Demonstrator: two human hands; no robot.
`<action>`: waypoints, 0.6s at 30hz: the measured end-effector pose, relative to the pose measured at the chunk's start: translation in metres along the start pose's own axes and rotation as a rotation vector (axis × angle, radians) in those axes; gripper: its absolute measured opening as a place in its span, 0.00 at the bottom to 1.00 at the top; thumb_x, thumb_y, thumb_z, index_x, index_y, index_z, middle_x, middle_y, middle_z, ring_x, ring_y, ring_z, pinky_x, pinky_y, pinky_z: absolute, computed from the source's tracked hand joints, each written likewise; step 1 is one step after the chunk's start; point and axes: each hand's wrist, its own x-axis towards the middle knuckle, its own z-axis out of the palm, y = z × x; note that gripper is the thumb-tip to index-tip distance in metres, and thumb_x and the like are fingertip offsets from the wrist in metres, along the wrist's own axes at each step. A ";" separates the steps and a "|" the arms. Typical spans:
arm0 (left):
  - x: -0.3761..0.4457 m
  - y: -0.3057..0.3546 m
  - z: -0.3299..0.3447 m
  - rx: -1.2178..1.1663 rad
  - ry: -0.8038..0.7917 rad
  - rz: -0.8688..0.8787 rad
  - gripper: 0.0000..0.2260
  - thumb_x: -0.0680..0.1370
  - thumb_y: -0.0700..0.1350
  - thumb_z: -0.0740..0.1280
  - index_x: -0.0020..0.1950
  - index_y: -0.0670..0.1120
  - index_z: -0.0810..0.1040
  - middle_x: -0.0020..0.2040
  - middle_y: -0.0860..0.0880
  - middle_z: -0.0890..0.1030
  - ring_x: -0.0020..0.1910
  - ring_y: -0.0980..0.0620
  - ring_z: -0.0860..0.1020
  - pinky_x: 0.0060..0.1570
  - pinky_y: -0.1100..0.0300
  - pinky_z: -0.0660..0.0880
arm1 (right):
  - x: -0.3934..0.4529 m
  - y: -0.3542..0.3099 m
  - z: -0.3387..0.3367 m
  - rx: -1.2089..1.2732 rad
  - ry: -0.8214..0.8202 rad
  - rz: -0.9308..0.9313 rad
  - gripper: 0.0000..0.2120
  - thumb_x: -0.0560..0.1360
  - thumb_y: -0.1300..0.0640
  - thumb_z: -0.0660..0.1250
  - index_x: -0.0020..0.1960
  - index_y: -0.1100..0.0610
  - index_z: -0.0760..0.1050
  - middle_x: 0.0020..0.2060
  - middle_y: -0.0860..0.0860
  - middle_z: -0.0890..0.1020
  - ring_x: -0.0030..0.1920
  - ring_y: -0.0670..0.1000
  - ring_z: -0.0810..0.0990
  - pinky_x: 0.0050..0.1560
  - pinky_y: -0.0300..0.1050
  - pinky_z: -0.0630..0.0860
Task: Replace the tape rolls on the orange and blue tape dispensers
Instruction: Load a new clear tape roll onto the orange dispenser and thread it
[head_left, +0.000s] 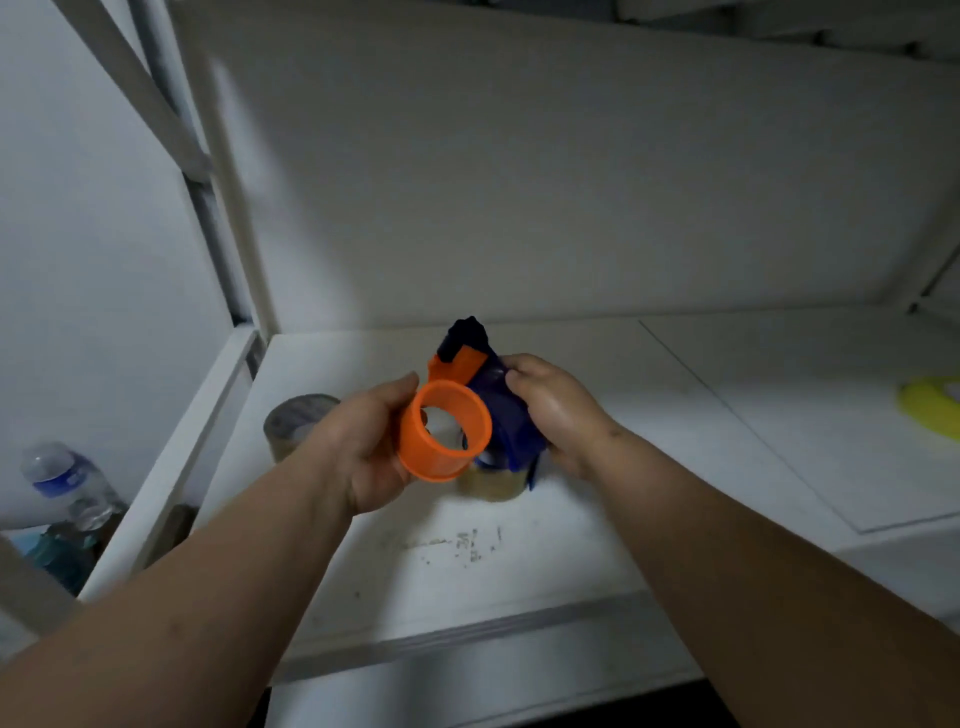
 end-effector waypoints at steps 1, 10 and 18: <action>-0.001 -0.006 0.005 0.026 0.003 -0.026 0.13 0.82 0.49 0.61 0.44 0.41 0.75 0.27 0.48 0.75 0.24 0.50 0.77 0.30 0.55 0.82 | -0.008 0.006 -0.006 -0.015 0.024 0.011 0.12 0.80 0.58 0.55 0.49 0.47 0.76 0.49 0.58 0.83 0.45 0.58 0.83 0.48 0.55 0.81; 0.003 -0.056 0.097 0.236 -0.071 -0.070 0.08 0.80 0.45 0.63 0.50 0.42 0.79 0.38 0.44 0.84 0.31 0.47 0.84 0.33 0.53 0.79 | -0.062 0.035 -0.100 -0.206 0.209 -0.005 0.14 0.81 0.57 0.53 0.59 0.53 0.75 0.53 0.54 0.82 0.52 0.55 0.80 0.56 0.55 0.78; 0.030 -0.136 0.246 0.284 -0.075 0.013 0.15 0.80 0.43 0.62 0.66 0.41 0.76 0.60 0.39 0.82 0.58 0.38 0.80 0.60 0.41 0.75 | -0.100 0.072 -0.261 -0.405 0.424 0.047 0.18 0.79 0.58 0.59 0.68 0.55 0.66 0.56 0.53 0.77 0.48 0.48 0.76 0.40 0.37 0.69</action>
